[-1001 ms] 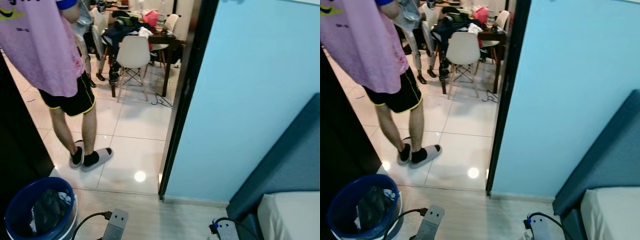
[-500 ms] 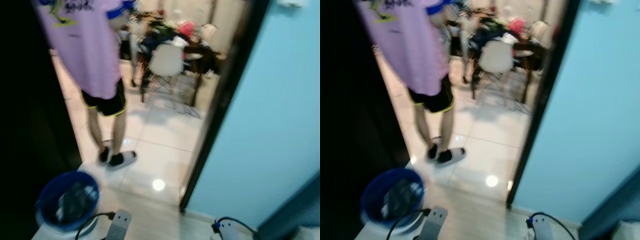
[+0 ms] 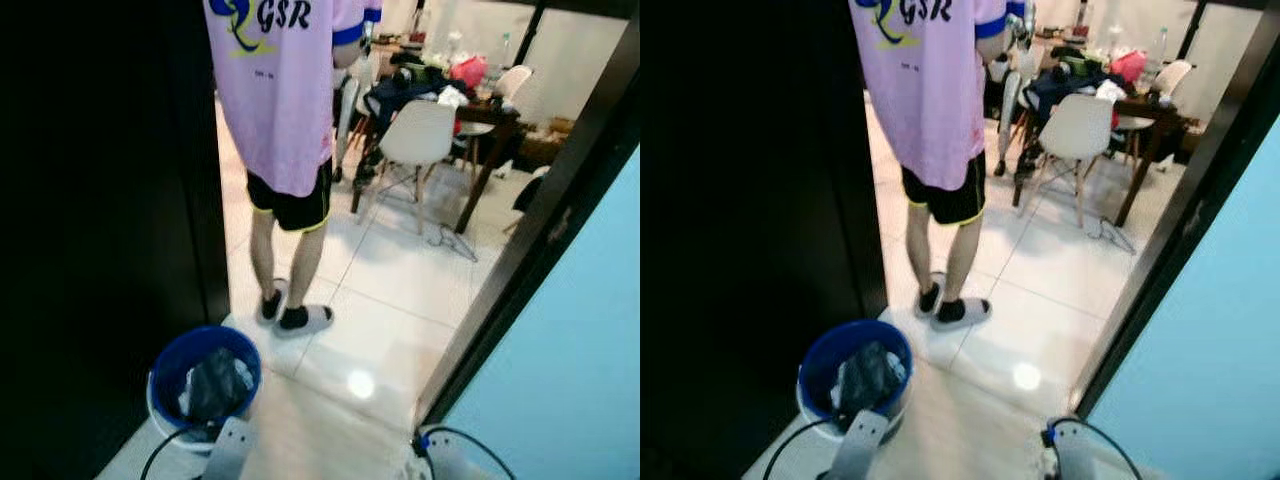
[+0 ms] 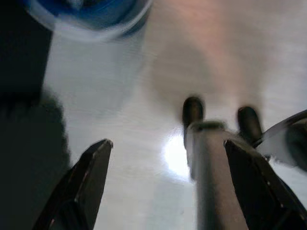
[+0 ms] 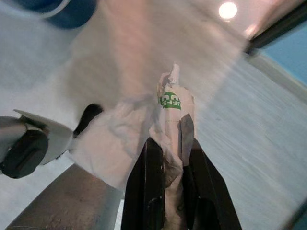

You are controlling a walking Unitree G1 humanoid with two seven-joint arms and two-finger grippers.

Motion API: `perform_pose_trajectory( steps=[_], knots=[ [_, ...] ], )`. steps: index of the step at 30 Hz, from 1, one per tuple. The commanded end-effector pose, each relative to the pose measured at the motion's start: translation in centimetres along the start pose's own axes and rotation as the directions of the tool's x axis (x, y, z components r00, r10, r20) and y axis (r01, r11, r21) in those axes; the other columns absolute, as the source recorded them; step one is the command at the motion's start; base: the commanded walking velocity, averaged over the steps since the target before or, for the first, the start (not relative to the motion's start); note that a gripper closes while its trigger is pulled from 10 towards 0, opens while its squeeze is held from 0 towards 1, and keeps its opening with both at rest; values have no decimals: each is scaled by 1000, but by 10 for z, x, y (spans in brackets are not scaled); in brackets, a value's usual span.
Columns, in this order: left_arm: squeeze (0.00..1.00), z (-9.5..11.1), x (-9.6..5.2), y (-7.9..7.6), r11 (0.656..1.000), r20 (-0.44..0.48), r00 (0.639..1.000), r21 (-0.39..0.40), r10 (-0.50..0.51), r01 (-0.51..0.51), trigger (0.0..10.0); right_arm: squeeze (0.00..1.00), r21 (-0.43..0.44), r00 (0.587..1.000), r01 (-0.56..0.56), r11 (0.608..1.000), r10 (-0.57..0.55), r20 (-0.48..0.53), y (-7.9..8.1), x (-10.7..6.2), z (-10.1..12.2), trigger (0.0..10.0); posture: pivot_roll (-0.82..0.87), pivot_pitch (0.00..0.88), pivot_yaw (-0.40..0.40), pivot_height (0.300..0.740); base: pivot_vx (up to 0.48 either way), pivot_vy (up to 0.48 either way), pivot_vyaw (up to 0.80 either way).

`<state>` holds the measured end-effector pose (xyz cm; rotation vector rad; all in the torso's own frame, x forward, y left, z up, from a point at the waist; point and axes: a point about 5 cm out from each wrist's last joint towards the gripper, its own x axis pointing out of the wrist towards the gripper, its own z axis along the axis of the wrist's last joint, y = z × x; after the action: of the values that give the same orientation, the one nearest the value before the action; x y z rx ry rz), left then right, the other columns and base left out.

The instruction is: Clean up the room

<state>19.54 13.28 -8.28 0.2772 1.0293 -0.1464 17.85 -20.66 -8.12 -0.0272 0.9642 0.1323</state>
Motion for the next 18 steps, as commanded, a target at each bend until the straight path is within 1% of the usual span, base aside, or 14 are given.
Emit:
perform_pose_trajectory(
  steps=[1, 4, 7, 9, 10, 11, 13, 14, 16, 18],
  knots=[
    [0, -7, 0, -2, 1000, -22, 1000, 3, -10, 10, 10000, 0, 23, 999, 7, 1000, -8, 43, -3, 1, 12, 10000, 19, 0, -81, 740, 0, 0, 712],
    [0, -7, 0, -2, 1000, -21, 1000, 3, -9, 9, 10000, 0, 23, 998, 4, 1000, -6, 58, -2, 2, 17, 10000, 21, 0, -80, 740, 0, 0, 717],
    [0, -7, 0, -2, 1000, -16, 1000, -6, -7, 7, 10000, 0, 21, 993, -16, 1000, 14, 115, 1, 5, 36, 10000, 27, 0, -77, 740, 0, 0, 717],
    [0, -7, -1, -2, 1000, -15, 1000, -8, -7, 7, 10000, 0, 20, 992, -19, 1000, 17, 122, 2, 5, 38, 10000, 27, 0, -77, 740, 0, 0, 719],
    [0, -7, -1, -1, 1000, -13, 1000, -12, -6, 6, 10000, 0, 20, 989, -27, 999, 24, 144, 3, 6, 45, 10000, 30, 0, -75, 740, 0, 0, 712],
    [0, -7, -1, -1, 1000, -13, 1000, -12, -6, 6, 10000, 0, 20, 989, -27, 999, 24, 144, 3, 6, 45, 10000, 30, 0, -75, 740, 0, 0, 712],
    [0, -6, 0, -1, 1000, -2, 1000, -16, 1, -1, 10000, 0, 8, 981, -37, 999, 35, 189, 8, 8, 61, 10000, 34, 0, -70, 740, 0, 0, 712],
    [0, -6, 0, -1, 1000, -2, 1000, -16, 1, -1, 10000, 0, 8, 981, -37, 999, 35, 189, 8, 8, 61, 10000, 34, 0, -70, 740, 0, 0, 712],
    [0, -5, -1, 0, 1000, 14, 1000, -21, 0, 1, 10000, 0, -3, 974, -42, 999, 41, 221, 11, 8, 71, 10000, 34, 0, -70, 740, 0, 0, 519],
    [0, -3, -1, 0, 1000, 31, 1000, -20, 2, -1, 10000, 0, -2, 969, -57, 998, 56, 240, 14, 9, 76, 10000, 41, 0, -67, 740, 240, 0, 0]
  ],
)
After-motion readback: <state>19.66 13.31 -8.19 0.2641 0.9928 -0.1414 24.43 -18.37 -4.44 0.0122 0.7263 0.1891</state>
